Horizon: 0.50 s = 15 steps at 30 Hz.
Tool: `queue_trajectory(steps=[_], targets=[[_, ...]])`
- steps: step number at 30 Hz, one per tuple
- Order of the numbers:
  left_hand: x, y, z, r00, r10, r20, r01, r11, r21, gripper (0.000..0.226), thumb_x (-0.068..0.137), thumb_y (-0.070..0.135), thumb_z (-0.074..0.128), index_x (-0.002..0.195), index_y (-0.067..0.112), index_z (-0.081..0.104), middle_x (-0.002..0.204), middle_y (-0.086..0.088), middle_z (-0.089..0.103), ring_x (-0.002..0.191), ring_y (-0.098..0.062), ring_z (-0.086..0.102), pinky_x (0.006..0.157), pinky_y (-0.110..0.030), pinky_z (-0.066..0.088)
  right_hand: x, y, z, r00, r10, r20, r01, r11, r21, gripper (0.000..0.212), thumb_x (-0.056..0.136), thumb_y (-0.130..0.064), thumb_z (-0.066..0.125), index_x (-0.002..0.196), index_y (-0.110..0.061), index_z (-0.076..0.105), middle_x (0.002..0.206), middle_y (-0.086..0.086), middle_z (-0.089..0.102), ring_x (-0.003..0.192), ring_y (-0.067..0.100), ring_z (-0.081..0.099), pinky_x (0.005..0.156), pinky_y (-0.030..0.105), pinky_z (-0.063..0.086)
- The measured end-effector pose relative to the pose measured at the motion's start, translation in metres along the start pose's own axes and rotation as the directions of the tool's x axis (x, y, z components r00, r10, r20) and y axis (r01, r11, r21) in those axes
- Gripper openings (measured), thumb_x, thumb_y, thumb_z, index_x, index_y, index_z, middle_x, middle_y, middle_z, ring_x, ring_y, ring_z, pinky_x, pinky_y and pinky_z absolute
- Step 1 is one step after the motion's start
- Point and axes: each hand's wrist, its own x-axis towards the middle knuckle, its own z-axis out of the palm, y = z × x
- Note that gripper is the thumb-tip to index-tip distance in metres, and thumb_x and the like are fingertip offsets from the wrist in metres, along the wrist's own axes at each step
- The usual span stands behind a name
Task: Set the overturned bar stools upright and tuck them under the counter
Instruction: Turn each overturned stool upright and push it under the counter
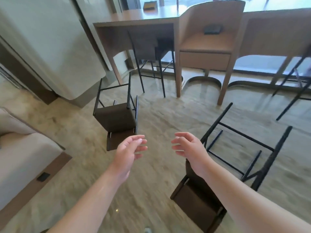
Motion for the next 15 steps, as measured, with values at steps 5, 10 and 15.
queue_trajectory(steps=[5, 10, 15], targets=[[0.052, 0.0, 0.004, 0.977, -0.063, 0.204, 0.071, 0.997, -0.033, 0.017, 0.101, 0.016, 0.05, 0.106, 0.016, 0.067, 0.099, -0.002, 0.073, 0.083, -0.013, 0.068, 0.066, -0.026, 0.047, 0.001, 0.001, 0.003, 0.984, -0.005, -0.179, 0.007, 1.0, 0.008, 0.018, 0.092, -0.019, 0.059, 0.108, -0.026, 0.065, 0.104, 0.002, 0.073, 0.095, 0.021, 0.069, 0.086, 0.035, 0.056], [0.1, 0.009, -0.006, 0.91, -0.066, 0.409, 0.095, 0.994, -0.05, 0.017, 0.1, 0.018, 0.051, 0.104, 0.019, 0.068, 0.097, 0.0, 0.075, 0.082, -0.012, 0.07, 0.064, -0.025, 0.049, -0.006, 0.002, 0.031, 0.93, 0.023, -0.368, 0.005, 0.997, 0.075, 0.017, 0.093, -0.018, 0.059, 0.109, -0.022, 0.065, 0.104, 0.005, 0.073, 0.102, 0.03, 0.067, 0.093, 0.043, 0.055], [0.138, 0.013, -0.021, 0.83, -0.058, 0.555, 0.136, 0.986, -0.1, 0.026, 0.085, 0.032, 0.058, 0.107, 0.021, 0.068, 0.103, -0.002, 0.075, 0.085, -0.013, 0.071, 0.059, -0.023, 0.052, -0.016, -0.001, 0.061, 0.869, -0.004, -0.494, 0.066, 0.992, 0.107, 0.018, 0.096, -0.02, 0.057, 0.112, -0.019, 0.063, 0.097, 0.003, 0.074, 0.092, 0.022, 0.07, 0.086, 0.036, 0.056]])
